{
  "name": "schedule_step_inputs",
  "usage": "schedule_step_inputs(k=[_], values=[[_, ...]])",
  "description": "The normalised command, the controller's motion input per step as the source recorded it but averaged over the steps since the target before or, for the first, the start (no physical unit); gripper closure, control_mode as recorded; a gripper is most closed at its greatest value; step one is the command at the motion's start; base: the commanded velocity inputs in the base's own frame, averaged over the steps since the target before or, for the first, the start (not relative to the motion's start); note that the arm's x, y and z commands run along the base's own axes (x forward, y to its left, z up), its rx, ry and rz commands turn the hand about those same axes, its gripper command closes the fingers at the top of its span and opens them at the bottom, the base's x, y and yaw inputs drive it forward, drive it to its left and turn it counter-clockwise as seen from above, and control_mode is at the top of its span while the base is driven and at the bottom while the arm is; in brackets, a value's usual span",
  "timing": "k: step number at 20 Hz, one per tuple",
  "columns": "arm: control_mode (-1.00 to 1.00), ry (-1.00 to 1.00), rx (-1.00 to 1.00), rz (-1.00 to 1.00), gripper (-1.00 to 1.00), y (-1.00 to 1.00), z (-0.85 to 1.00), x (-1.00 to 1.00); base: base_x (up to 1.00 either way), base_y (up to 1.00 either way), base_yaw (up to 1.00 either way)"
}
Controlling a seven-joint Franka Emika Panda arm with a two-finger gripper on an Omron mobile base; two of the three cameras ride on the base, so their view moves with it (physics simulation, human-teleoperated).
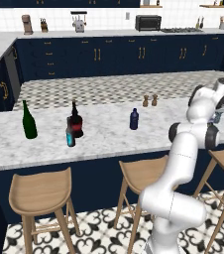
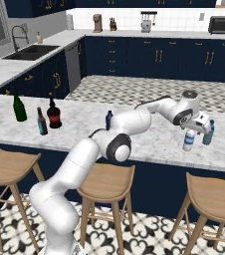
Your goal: Move the plastic bottles in the middle to the plastics group, and the glass bottles in the middle to the glass group.
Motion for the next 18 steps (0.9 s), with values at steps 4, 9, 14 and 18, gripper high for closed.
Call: schedule_step_inputs(k=[4, 9, 14, 18], values=[[-1.00, -0.09, 0.00, 0.00, -1.00, 0.31, 0.00, -0.10, 0.00, 0.00, 0.00], [-1.00, -0.08, 0.00, 0.00, -1.00, 0.47, 0.00, -0.21, 0.00, 0.00, 0.00], [-1.00, 0.00, -0.03, 0.00, -1.00, 0.64, -0.03, -0.59, 0.00, 0.00, 0.00], [-1.00, 0.01, -0.08, 0.00, -1.00, 0.88, 0.00, -0.37, 0.00, 0.00, 0.00]])
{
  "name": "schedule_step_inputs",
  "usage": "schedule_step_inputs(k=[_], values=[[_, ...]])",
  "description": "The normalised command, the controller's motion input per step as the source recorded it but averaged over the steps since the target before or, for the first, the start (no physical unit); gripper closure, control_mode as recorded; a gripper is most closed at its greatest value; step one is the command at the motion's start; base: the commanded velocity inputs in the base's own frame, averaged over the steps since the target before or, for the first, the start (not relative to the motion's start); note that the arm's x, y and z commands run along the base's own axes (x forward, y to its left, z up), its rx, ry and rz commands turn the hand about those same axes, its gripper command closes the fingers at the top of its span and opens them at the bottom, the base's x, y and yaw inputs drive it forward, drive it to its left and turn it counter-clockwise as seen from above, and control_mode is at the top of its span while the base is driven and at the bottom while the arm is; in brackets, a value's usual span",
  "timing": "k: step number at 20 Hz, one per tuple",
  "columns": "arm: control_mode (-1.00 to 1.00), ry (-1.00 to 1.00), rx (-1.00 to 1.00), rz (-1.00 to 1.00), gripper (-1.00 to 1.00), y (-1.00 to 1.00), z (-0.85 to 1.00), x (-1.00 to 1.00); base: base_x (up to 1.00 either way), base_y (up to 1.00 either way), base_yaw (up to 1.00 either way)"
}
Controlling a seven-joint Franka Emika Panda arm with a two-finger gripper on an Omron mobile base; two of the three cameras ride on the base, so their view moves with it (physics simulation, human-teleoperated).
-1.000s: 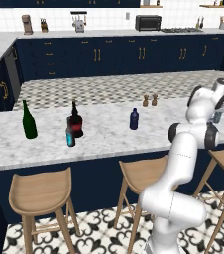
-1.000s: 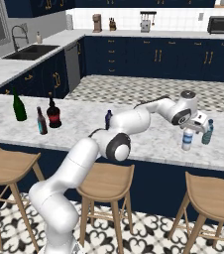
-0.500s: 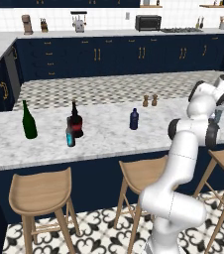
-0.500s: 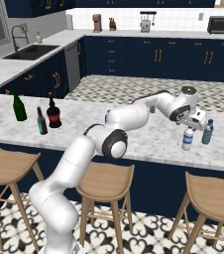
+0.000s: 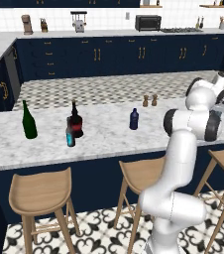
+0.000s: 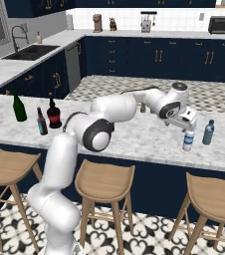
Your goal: Move the plastic bottles in the middle to the plastics group, and the glass bottles in the middle to the glass group.
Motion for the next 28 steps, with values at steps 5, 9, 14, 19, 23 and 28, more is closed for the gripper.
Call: schedule_step_inputs(k=[5, 9, 14, 19, 23, 28], values=[[-1.00, 0.00, -0.16, 0.03, -1.00, 1.00, 0.02, -0.22, 0.00, 0.00, 0.00], [-1.00, 0.01, -0.15, 0.12, -1.00, 1.00, 0.10, 0.00, 0.00, 0.00, 0.00], [-1.00, 0.00, -0.10, 0.25, -1.00, 1.00, 0.10, 0.18, 0.00, 0.00, 0.00], [-1.00, 0.00, 0.00, 0.25, -1.00, 0.78, 0.21, 0.34, 0.00, 0.00, 0.00], [-1.00, 0.00, 0.00, 0.18, -1.00, 0.53, 0.08, 0.35, 0.00, 0.00, 0.00], [-1.00, 0.00, 0.04, 0.09, -1.00, 0.47, 0.03, 0.36, 0.00, 0.00, 0.00]])
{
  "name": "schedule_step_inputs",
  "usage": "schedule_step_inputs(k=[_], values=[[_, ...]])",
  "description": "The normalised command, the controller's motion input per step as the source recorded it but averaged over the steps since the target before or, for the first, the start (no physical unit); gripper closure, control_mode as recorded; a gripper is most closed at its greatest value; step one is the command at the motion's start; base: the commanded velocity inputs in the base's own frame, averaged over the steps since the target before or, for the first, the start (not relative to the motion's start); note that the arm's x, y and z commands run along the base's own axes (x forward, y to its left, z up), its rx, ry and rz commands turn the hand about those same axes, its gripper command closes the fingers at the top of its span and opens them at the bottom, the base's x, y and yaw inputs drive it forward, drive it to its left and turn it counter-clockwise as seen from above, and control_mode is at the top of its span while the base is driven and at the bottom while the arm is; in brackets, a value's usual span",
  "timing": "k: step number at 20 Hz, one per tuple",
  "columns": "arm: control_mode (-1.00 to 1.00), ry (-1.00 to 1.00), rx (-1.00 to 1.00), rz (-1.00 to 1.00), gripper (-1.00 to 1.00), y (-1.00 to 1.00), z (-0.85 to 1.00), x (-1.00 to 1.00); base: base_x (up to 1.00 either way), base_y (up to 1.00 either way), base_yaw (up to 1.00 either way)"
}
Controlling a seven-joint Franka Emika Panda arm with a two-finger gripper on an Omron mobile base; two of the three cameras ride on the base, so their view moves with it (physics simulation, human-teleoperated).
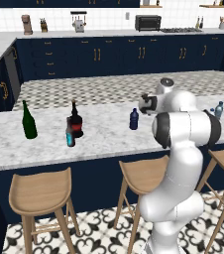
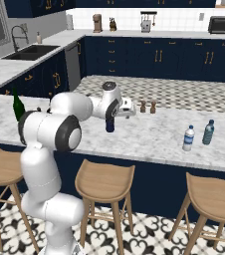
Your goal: Move the plastic bottles in the middle to the plastics group, and the glass bottles in the middle to the glass group.
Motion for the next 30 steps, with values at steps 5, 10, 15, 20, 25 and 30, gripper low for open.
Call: schedule_step_inputs(k=[5, 10, 15, 20, 25, 30], values=[[-1.00, 0.00, 0.00, 0.06, -1.00, 0.39, 0.04, 0.35, 0.00, 0.00, 0.00], [-1.00, 0.00, 0.01, 0.07, -1.00, 0.31, 0.03, 0.22, 0.00, 0.00, 0.00], [-1.00, 0.00, 0.05, 0.00, -1.00, 0.28, -0.04, 0.16, 0.00, 0.00, 0.00], [-1.00, 0.00, 0.02, 0.00, -1.00, 0.34, -0.19, 0.15, 0.00, 0.00, 0.00], [-1.00, 0.00, 0.00, 0.00, -1.00, 0.19, -0.20, 0.37, 0.00, 0.00, 0.00], [-1.00, 0.01, 0.00, -0.01, -1.00, -0.01, -0.10, 0.30, 0.00, 0.00, 0.00]])
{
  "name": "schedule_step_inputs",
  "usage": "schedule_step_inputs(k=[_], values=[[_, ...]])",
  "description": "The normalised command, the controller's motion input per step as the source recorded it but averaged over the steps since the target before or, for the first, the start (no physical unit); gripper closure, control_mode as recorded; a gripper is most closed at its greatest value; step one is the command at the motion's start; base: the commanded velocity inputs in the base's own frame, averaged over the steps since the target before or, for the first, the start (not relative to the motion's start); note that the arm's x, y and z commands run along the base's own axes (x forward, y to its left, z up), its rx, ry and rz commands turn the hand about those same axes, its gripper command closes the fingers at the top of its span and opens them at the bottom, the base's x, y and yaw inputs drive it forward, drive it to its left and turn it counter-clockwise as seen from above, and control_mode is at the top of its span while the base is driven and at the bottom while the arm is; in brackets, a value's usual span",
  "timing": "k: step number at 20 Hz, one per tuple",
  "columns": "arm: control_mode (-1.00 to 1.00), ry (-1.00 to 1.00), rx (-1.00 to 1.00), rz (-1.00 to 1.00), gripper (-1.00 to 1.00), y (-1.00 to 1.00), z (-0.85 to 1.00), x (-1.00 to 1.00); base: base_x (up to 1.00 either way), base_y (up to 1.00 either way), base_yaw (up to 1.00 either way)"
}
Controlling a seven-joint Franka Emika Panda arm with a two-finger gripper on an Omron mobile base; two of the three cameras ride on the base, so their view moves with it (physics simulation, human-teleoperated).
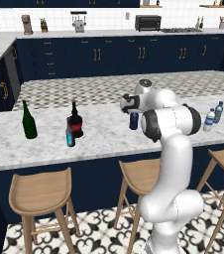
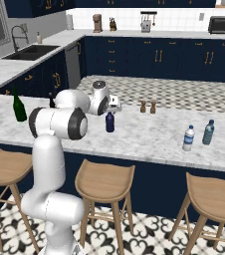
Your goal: Move the plastic bottles in the middle to the plastics group, and the glass bottles in the middle to the glass group.
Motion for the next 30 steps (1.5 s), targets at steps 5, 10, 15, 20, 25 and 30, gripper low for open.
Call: schedule_step_inputs(k=[5, 10, 15, 20, 25, 30], values=[[-1.00, 0.04, 0.00, 0.00, -1.00, -0.02, -0.13, 0.19, 0.00, 0.00, 0.00], [-1.00, 0.07, 0.00, 0.00, -1.00, -0.08, -0.17, 0.19, 0.00, 0.00, 0.00], [-1.00, 0.03, 0.00, 0.00, -1.00, -0.01, -0.15, 0.22, 0.00, 0.00, 0.00], [-1.00, 0.04, 0.00, 0.00, -1.00, 0.00, -0.13, 0.24, 0.00, 0.00, 0.00], [-1.00, 0.06, -0.01, 0.00, -1.00, 0.00, -0.18, 0.12, 0.00, 0.00, 0.00], [-1.00, 0.09, -0.03, 0.00, 1.00, 0.00, -0.31, -0.06, 0.00, 0.00, 0.00]])
